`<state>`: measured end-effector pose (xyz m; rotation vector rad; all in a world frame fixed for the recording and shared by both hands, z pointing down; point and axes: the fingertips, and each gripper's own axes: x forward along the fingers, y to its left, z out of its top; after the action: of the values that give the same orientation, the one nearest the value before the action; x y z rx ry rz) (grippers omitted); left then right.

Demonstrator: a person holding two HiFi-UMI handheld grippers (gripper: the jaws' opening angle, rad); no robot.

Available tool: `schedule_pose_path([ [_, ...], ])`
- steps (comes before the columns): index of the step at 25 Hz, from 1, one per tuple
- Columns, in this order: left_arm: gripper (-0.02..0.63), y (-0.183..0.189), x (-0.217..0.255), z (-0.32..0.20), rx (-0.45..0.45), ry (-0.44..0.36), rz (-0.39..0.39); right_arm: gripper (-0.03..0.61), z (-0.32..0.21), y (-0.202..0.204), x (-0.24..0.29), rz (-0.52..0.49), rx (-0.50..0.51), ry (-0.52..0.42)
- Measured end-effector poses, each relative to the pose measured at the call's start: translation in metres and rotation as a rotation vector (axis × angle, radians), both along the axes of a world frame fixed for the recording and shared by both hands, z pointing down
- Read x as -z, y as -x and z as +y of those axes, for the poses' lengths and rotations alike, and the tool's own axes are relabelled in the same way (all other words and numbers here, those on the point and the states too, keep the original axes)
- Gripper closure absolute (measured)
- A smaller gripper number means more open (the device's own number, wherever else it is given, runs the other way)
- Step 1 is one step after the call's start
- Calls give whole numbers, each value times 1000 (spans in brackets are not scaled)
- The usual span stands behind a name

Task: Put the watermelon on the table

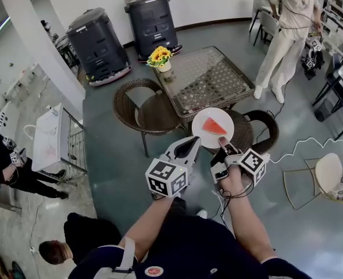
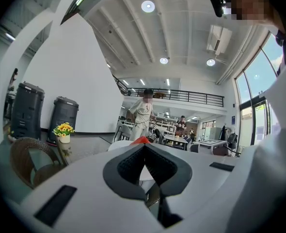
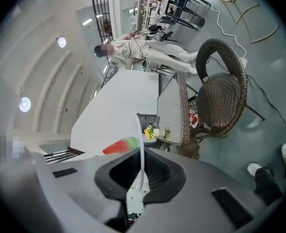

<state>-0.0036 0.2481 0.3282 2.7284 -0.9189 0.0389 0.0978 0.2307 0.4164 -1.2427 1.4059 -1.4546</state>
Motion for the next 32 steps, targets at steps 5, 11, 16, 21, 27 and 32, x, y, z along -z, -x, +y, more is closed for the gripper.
schedule_pose_path([
  [5, 609, 1, -1, -2, 4, -1, -3, 565, -1, 0, -1, -3, 13, -2],
  [11, 609, -9, -5, 0, 10, 0, -12, 565, 2, -11, -2, 4, 17, 0],
  [16, 609, -16, -10, -7, 18, -2, -22, 565, -6, -19, -6, 3, 26, -3],
  [21, 609, -18, -12, -19, 25, 1, -33, 565, -18, -25, -10, -9, 28, 2],
  [27, 609, -21, -16, -42, 32, 8, -39, 565, -42, -32, -12, -8, 28, 2],
  [32, 609, -22, -25, -67, 33, 13, -33, 565, -64, -36, -21, -6, 19, 14],
])
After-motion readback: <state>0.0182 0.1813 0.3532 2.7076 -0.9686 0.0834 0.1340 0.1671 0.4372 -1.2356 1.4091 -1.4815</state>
